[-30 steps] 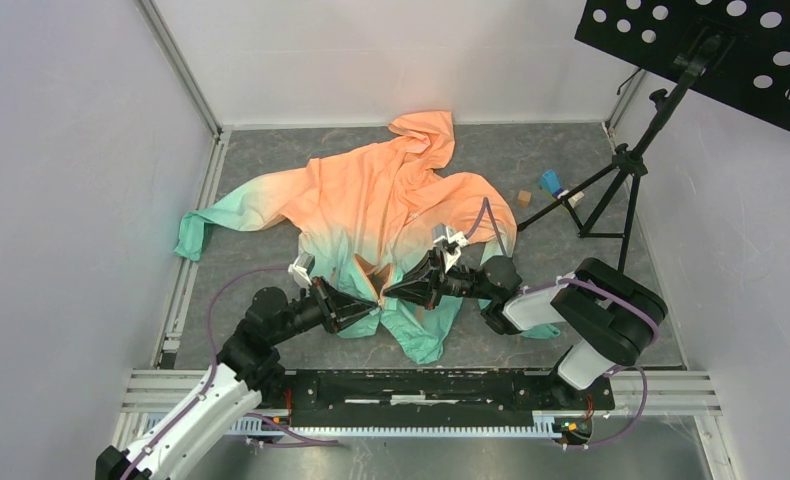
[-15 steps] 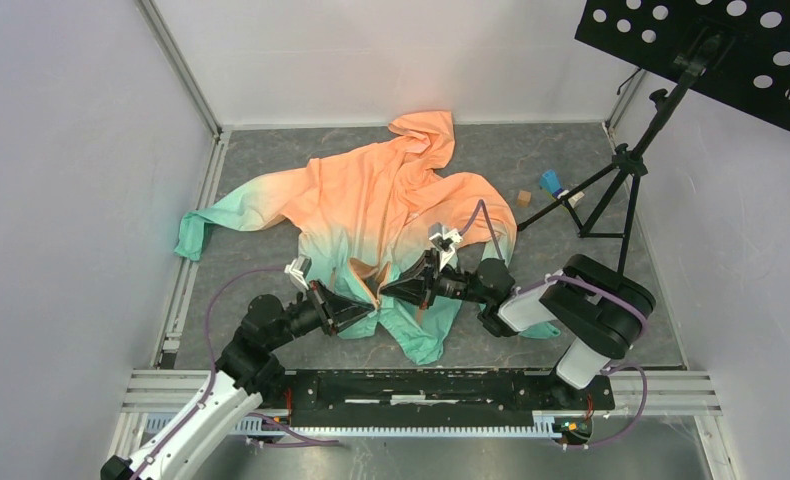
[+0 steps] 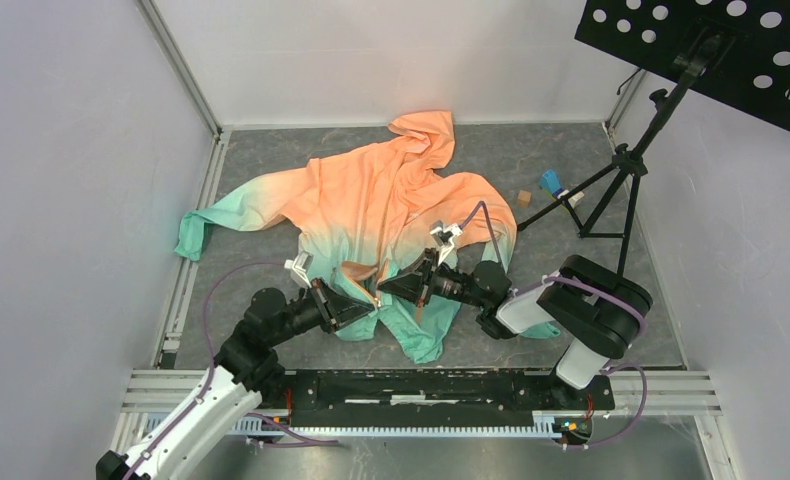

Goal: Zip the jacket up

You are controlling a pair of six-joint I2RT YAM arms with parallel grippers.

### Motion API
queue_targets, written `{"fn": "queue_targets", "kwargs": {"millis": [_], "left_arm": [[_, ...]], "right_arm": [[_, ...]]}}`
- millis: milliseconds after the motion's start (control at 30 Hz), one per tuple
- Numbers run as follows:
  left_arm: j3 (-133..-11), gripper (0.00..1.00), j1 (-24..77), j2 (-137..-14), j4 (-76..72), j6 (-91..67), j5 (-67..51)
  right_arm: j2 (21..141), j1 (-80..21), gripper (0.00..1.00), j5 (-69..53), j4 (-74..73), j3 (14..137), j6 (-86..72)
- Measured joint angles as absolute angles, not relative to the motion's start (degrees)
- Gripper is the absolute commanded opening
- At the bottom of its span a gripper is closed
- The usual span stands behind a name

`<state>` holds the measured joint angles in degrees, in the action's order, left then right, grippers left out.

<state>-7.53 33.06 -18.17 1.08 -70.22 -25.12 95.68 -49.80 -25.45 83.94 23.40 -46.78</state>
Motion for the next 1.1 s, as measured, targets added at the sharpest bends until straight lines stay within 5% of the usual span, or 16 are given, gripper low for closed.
{"fn": "queue_targets", "kwargs": {"millis": [133, 200, 300, 367, 400, 667, 900, 1100], "left_arm": [[-7.68, 0.02, 33.15, -18.17, 1.19, -69.12, -25.15], [-7.66, 0.02, 33.15, -18.11, 1.61, -68.97, -25.15], [-7.62, 0.02, 33.76, -17.21, 3.88, -68.93, -26.74], [-7.55, 0.02, 34.28, -16.38, 6.04, -68.9, -27.24], [-7.46, 0.02, 34.37, -15.94, 7.01, -68.9, -27.22], [-5.87, 0.02, 34.52, -14.63, 10.55, -68.93, -27.7], [-5.13, 0.02, 34.52, -13.74, 10.9, -68.93, -29.89], [-4.43, 0.02, 34.52, -13.74, 10.98, -68.93, -31.18]], "right_arm": [[96.66, -50.0, 0.06, -24.01, 83.99, 23.4, -48.82], [96.97, -50.13, 0.35, -23.64, 83.94, 23.4, -49.5], [96.55, -49.82, 0.49, -20.14, 84.47, 23.16, -49.17], [95.18, -49.41, 0.9, -18.22, 84.55, 21.98, -48.56], [94.3, -49.36, 0.98, -17.74, 84.55, 21.3, -48.51], [76.53, -49.23, 0.98, -17.58, 68.47, 18.02, -38.57], [63.2, -49.41, 0.98, -10.85, 28.05, 25.47, -10.63], [56.9, -56.34, 0.98, -8.71, 18.35, 24.23, 10.41]]}}
